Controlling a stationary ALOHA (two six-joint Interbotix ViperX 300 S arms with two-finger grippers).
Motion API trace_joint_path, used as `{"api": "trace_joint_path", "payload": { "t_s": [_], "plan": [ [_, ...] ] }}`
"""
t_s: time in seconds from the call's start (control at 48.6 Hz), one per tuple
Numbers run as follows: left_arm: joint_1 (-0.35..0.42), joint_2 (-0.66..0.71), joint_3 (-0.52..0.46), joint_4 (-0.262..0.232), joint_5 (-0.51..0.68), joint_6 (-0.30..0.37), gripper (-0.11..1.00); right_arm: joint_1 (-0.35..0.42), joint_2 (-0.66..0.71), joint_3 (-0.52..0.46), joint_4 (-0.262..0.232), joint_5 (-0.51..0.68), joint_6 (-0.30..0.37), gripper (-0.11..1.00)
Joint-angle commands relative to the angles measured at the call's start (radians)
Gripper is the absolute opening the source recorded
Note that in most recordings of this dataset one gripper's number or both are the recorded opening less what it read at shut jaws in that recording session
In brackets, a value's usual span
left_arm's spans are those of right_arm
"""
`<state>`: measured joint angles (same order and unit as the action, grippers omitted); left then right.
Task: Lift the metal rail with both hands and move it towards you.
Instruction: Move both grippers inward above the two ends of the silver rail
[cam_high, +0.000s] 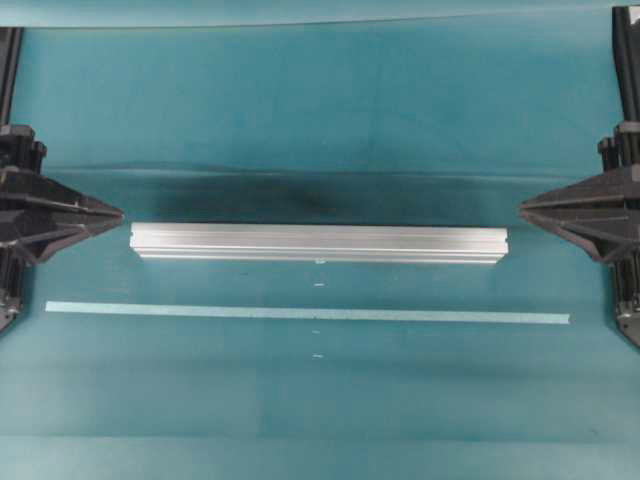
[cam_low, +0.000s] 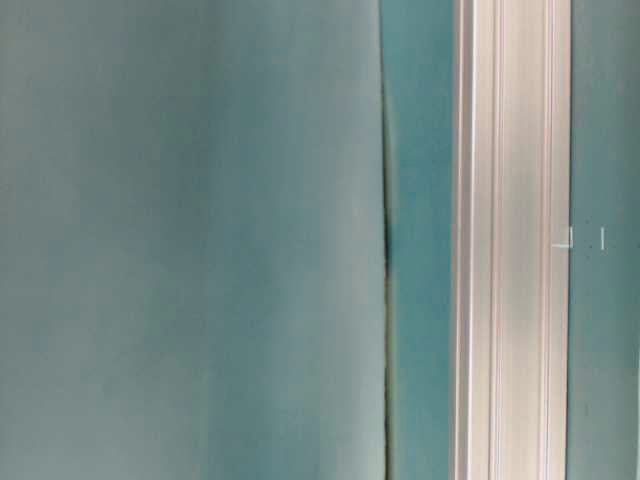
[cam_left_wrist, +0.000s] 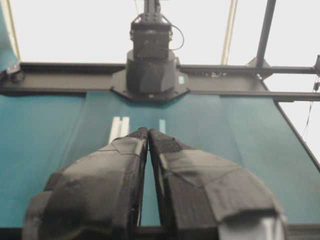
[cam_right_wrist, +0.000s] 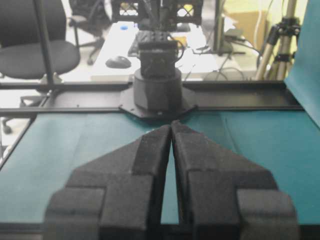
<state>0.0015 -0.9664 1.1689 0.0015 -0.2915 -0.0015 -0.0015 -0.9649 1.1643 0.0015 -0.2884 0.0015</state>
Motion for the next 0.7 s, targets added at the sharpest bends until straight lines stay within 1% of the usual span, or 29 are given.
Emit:
{"api": "trace_joint_path", "payload": {
  "t_s": [0.0, 0.062, 0.123, 0.185, 0.288, 0.37, 0.473, 0.576, 0.679],
  "plan": [
    [0.002, 0.057, -0.018, 0.011, 0.029, -0.029, 0.14, 0.003, 0.015, -0.006, 0.017, -0.009, 0.020, 0.14],
    [-0.002, 0.078, -0.029, 0.011, 0.055, -0.055, 0.14, 0.003, 0.023, -0.008, 0.058, -0.008, 0.034, 0.13],
    [-0.002, 0.100, -0.043, 0.014, 0.066, -0.080, 0.06, 0.003, 0.037, -0.009, 0.086, -0.006, 0.060, 0.05],
    [-0.002, 0.114, -0.054, 0.015, 0.077, -0.091, 0.00, 0.003, 0.054, -0.020, 0.091, 0.003, 0.091, 0.00],
    [0.000, 0.129, -0.077, 0.015, 0.104, -0.095, -0.04, 0.000, 0.091, -0.044, 0.091, 0.064, 0.135, -0.02],
    [0.006, 0.140, -0.103, 0.015, 0.166, -0.097, -0.04, -0.006, 0.129, -0.086, 0.091, 0.173, 0.160, -0.02],
    [0.025, 0.156, -0.161, 0.014, 0.293, -0.101, -0.04, -0.025, 0.170, -0.150, 0.092, 0.324, 0.189, -0.02],
    [0.064, 0.178, -0.245, 0.015, 0.442, -0.103, -0.04, -0.057, 0.209, -0.225, 0.091, 0.489, 0.215, -0.02],
    [0.103, 0.199, -0.310, 0.015, 0.555, -0.089, -0.04, -0.098, 0.245, -0.296, 0.091, 0.652, 0.216, -0.02]
  ]
}}
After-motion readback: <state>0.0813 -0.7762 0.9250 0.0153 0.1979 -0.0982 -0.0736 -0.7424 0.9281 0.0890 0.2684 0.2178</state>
